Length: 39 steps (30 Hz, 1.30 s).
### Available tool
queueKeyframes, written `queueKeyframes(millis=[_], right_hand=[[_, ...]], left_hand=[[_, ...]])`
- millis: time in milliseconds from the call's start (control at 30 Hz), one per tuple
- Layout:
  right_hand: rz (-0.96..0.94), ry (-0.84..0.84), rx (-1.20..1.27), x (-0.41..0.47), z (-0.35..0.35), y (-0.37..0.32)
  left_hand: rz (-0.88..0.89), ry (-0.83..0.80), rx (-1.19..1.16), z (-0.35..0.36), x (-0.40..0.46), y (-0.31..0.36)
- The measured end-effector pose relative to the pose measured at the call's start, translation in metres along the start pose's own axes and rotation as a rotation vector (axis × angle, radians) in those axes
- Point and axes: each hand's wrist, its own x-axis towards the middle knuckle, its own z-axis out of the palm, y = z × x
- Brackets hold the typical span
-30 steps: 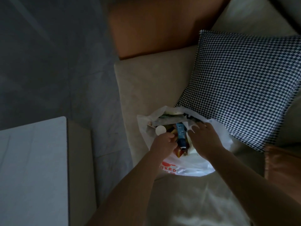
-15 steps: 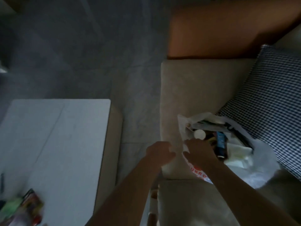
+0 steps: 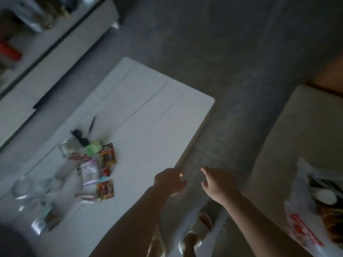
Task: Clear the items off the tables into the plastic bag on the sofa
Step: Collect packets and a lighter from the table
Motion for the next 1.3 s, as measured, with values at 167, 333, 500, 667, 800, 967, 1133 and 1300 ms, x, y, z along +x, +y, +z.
queueKeyframes(millis=[167, 333, 500, 667, 800, 967, 1133, 1300], right_hand=[[-0.137, -0.041, -0.08, 0.033, 0.01, -0.088], [-0.261, -0.055, -0.146, 0.062, 0.019, -0.164], [-0.373, -0.094, -0.202, 0.099, 0.031, -0.236], [-0.457, -0.121, -0.263, 0.136, 0.055, -0.301], [-0.511, -0.14, -0.299, 0.161, 0.079, -0.341], [-0.538, -0.112, -0.307, 0.194, 0.106, -0.371], [-0.508, -0.056, -0.264, 0.229, 0.133, -0.39], [-0.542, 0.001, -0.17, 0.249, 0.161, -0.405]], left_hand=[[-0.137, 0.004, -0.103, -0.005, -0.015, -0.106], [-0.234, 0.064, -0.176, -0.01, -0.023, -0.199], [-0.325, 0.15, -0.265, -0.012, -0.026, -0.28], [-0.423, 0.152, -0.292, 0.0, -0.023, -0.35], [-0.486, 0.208, -0.414, 0.013, -0.011, -0.394], [-0.477, 0.261, -0.533, 0.024, 0.025, -0.421], [-0.561, 0.339, -0.661, 0.022, 0.066, -0.431], [-0.677, 0.405, -0.781, 0.029, 0.089, -0.439]])
